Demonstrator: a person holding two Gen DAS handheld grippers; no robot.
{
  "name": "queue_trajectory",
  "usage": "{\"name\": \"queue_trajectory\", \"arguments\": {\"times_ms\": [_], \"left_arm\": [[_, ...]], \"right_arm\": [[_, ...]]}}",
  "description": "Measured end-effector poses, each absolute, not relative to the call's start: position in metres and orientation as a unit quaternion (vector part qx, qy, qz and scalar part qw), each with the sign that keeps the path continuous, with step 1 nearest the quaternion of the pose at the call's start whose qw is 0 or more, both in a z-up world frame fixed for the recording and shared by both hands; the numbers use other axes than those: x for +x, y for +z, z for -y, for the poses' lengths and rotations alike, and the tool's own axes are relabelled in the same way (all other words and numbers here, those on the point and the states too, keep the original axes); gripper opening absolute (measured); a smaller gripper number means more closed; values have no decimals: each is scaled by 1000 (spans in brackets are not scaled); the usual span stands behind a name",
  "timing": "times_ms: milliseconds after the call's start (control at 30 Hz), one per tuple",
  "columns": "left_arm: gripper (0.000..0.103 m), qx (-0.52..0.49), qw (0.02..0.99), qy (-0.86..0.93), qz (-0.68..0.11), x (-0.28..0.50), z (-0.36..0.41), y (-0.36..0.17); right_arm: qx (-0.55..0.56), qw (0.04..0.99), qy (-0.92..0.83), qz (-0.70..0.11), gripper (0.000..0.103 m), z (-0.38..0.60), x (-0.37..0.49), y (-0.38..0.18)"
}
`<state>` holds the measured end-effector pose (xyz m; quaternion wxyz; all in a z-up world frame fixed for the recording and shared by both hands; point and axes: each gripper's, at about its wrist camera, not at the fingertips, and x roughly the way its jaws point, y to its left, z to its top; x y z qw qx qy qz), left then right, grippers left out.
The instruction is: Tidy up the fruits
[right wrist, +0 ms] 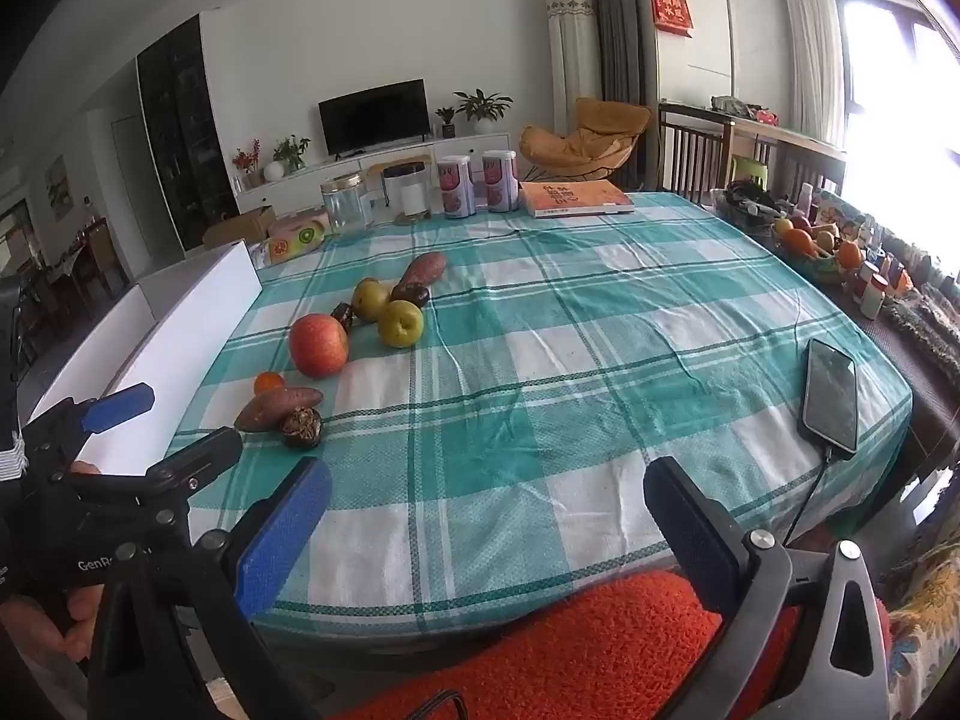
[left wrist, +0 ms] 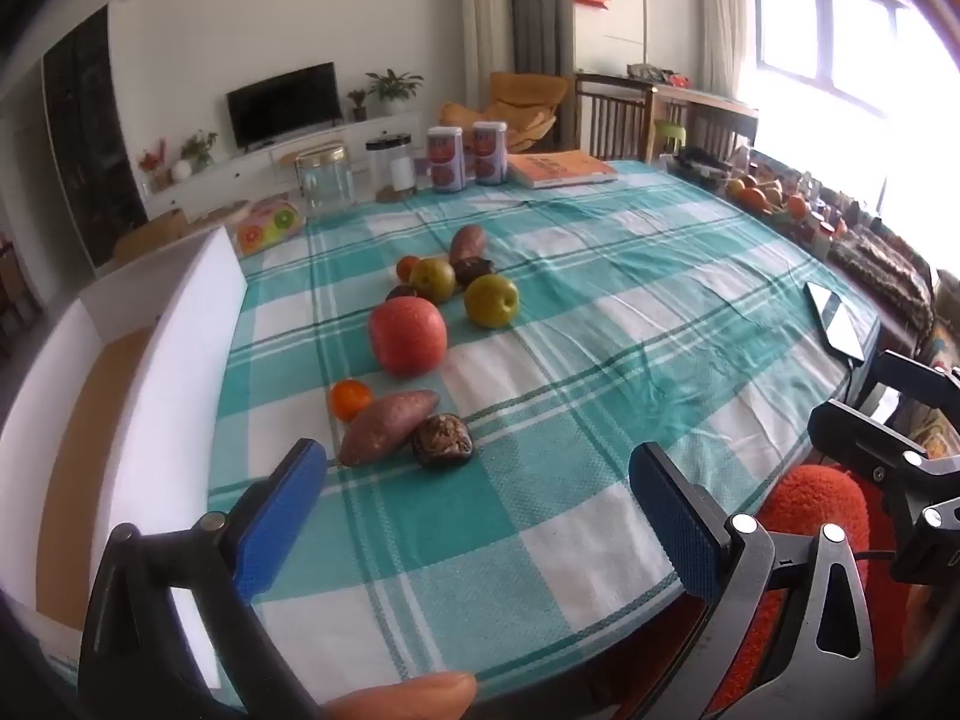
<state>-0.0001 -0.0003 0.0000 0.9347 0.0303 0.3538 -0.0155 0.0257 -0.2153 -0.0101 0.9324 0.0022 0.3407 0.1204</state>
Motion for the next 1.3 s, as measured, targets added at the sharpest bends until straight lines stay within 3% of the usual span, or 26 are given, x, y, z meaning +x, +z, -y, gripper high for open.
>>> {"name": "queue_trajectory", "arguments": {"times_ms": [1300], "left_arm": [[102,9,930,-45,-364,-6,5,-3]], "right_arm": [[-5,931,130,-341,103,209,21,-13]]}}
